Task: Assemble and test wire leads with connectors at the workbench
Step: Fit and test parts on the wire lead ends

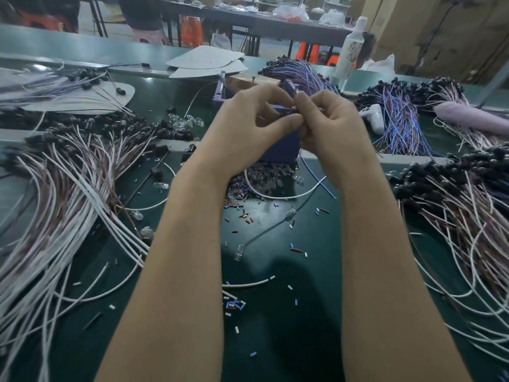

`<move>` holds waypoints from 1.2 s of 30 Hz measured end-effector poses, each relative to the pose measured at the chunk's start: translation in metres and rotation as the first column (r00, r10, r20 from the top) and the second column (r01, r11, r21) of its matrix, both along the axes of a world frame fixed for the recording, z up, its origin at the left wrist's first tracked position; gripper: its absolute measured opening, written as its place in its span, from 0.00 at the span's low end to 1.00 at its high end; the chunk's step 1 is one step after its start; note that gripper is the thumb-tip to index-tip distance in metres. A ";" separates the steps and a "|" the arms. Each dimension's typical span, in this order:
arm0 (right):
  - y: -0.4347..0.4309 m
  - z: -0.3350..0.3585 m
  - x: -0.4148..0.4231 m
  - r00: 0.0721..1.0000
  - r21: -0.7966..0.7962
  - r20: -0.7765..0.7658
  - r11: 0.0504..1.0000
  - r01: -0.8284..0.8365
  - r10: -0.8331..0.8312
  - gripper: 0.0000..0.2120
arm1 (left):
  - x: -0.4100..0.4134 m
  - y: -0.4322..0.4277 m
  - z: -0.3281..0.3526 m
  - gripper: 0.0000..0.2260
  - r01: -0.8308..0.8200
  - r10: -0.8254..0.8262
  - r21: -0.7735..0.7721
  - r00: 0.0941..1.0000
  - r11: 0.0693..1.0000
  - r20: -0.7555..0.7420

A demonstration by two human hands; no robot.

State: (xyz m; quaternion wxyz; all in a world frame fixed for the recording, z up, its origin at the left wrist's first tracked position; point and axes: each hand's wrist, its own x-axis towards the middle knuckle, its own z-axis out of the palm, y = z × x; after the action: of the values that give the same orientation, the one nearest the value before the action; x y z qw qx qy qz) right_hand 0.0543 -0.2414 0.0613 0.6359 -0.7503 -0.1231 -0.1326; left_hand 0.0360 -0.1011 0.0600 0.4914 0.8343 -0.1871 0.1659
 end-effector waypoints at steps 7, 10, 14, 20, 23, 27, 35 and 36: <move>0.000 -0.009 0.003 0.994 0.012 -0.106 1.000 0.004 -0.003 0.14 | 0.005 -0.005 -0.007 0.04 -0.031 0.033 0.037 0.999 0.999 -0.034; -0.001 -0.014 0.007 0.990 -0.030 -0.137 0.999 0.011 -0.015 0.15 | 0.005 -0.006 -0.008 0.03 -0.034 0.040 0.082 0.996 0.996 -0.075; -0.030 -0.024 0.014 0.946 -0.136 -0.167 0.957 0.257 -0.278 0.16 | 0.006 0.014 -0.009 0.04 -0.077 0.106 0.216 0.986 0.973 -0.128; -0.013 -0.049 0.017 0.919 -0.533 -0.336 0.846 -0.007 -0.205 0.11 | 0.008 0.009 -0.014 0.06 -0.095 0.116 0.144 0.983 0.985 -0.143; -0.018 -0.043 0.015 0.910 -0.668 -0.355 0.739 -0.086 -0.215 0.04 | 0.010 0.010 -0.015 0.05 -0.091 0.112 0.172 0.987 0.981 -0.119; -0.026 -0.027 0.006 0.819 -0.741 -0.527 0.596 -0.310 -0.230 0.13 | 0.011 0.011 -0.015 0.06 -0.142 0.159 0.176 0.984 0.974 -0.084; -0.012 -0.033 -0.001 0.770 -0.723 -0.610 0.529 -0.444 -0.187 0.02 | 0.010 0.013 -0.013 0.08 -0.222 0.229 0.141 0.973 0.965 -0.035; -0.012 -0.030 -0.001 0.814 -0.712 -0.562 0.587 -0.385 -0.148 0.01 | 0.010 0.013 -0.013 0.08 -0.223 0.229 0.117 0.972 0.968 -0.041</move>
State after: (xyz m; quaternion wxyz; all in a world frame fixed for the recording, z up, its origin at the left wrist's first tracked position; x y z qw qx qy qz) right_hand 0.0534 -0.2536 0.0318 0.2435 -0.9462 -0.0271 0.2113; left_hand 0.0460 -0.0879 0.0473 0.4267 0.8805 -0.0862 0.1876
